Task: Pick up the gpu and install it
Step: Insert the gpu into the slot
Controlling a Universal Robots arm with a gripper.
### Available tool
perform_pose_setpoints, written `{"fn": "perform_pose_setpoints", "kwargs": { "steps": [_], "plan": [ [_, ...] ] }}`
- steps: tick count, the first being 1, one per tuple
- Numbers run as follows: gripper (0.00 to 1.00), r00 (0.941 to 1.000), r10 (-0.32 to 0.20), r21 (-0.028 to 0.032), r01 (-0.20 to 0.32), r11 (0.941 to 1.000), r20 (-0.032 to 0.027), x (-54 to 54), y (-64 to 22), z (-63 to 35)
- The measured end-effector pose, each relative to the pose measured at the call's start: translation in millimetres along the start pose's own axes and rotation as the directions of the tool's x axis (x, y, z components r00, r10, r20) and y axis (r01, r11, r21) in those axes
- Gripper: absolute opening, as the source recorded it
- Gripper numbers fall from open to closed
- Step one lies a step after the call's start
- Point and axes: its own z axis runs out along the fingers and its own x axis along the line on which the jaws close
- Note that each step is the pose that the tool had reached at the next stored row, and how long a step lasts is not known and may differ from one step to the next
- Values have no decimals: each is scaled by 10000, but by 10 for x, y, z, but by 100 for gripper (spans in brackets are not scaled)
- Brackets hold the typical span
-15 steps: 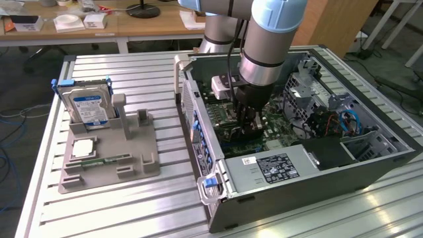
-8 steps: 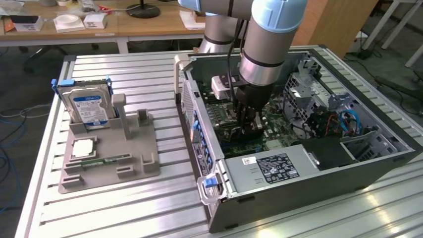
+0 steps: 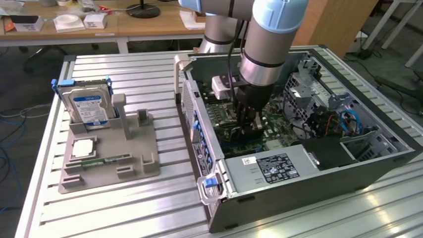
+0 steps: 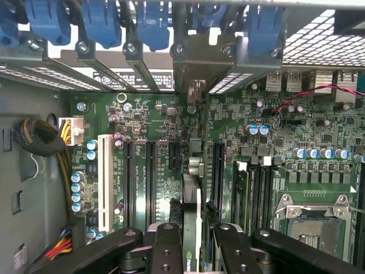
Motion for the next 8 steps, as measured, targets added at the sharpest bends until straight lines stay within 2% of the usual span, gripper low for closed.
{"fn": "perform_pose_setpoints", "kwargs": {
  "steps": [8],
  "plan": [
    [26, 10000, -1, -47, 1, 10000, -2, 1, 0, 41]
  ]
}}
